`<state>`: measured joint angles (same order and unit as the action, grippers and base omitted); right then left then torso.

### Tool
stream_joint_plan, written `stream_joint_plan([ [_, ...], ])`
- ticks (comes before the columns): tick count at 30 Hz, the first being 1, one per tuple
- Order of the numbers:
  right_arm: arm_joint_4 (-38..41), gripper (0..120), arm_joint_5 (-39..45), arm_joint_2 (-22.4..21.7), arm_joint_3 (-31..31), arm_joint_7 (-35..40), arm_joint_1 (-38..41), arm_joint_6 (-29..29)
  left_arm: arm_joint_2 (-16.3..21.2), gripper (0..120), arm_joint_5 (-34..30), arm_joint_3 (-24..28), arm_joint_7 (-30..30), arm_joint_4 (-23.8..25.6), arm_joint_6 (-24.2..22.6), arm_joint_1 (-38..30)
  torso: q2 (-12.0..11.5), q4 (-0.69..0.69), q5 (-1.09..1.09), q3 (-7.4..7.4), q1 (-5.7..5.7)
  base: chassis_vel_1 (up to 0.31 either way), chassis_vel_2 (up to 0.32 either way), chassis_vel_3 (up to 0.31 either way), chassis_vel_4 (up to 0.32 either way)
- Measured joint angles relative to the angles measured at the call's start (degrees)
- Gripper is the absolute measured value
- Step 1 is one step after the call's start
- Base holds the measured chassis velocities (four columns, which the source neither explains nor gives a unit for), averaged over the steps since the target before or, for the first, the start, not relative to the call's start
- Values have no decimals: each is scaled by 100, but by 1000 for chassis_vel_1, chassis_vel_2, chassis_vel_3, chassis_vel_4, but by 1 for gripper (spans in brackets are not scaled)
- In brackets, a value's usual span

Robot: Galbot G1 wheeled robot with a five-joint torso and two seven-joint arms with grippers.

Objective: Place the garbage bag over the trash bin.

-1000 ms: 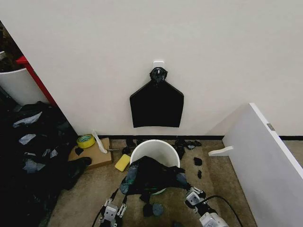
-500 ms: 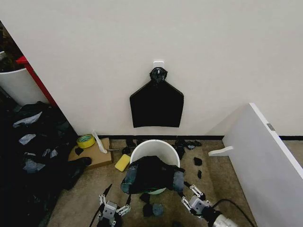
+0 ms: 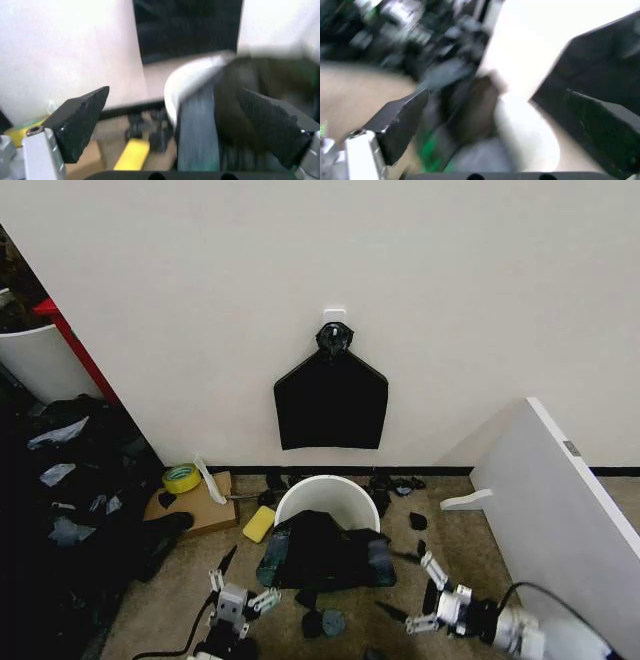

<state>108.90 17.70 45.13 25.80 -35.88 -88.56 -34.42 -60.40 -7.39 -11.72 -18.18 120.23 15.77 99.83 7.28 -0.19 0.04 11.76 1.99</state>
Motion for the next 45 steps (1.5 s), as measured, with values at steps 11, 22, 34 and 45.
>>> stream_joint_plan([
  [11, 405, 100, 1079, -27, -1045, 2006, 1457, 2833, -322, 100, -919, -839, 65, 309, -482, -470, 0, -1, -1, 0, 1, 0, 0, 0, 0],
  [22, -953, 100, 942, 801, -2615, 1993, 3848, 5644, -982, 100, -929, -1232, -27, 528, -805, -406, -1, 2, 0, 1, 1, 0, 0, 0, 0],
  [34, -1962, 99, -248, 1072, -3273, 1253, 4688, 5634, -1190, 100, -760, -1281, -101, 788, -843, -241, -1, 0, 0, 0, 0, 0, 0, 0, 0],
  [45, -2148, 60, -685, 1108, -3230, 950, 4555, 5592, -1246, 100, -640, -1151, -180, 789, -880, -200, 0, 0, -1, -2, -1, 0, 0, 0, 0],
])
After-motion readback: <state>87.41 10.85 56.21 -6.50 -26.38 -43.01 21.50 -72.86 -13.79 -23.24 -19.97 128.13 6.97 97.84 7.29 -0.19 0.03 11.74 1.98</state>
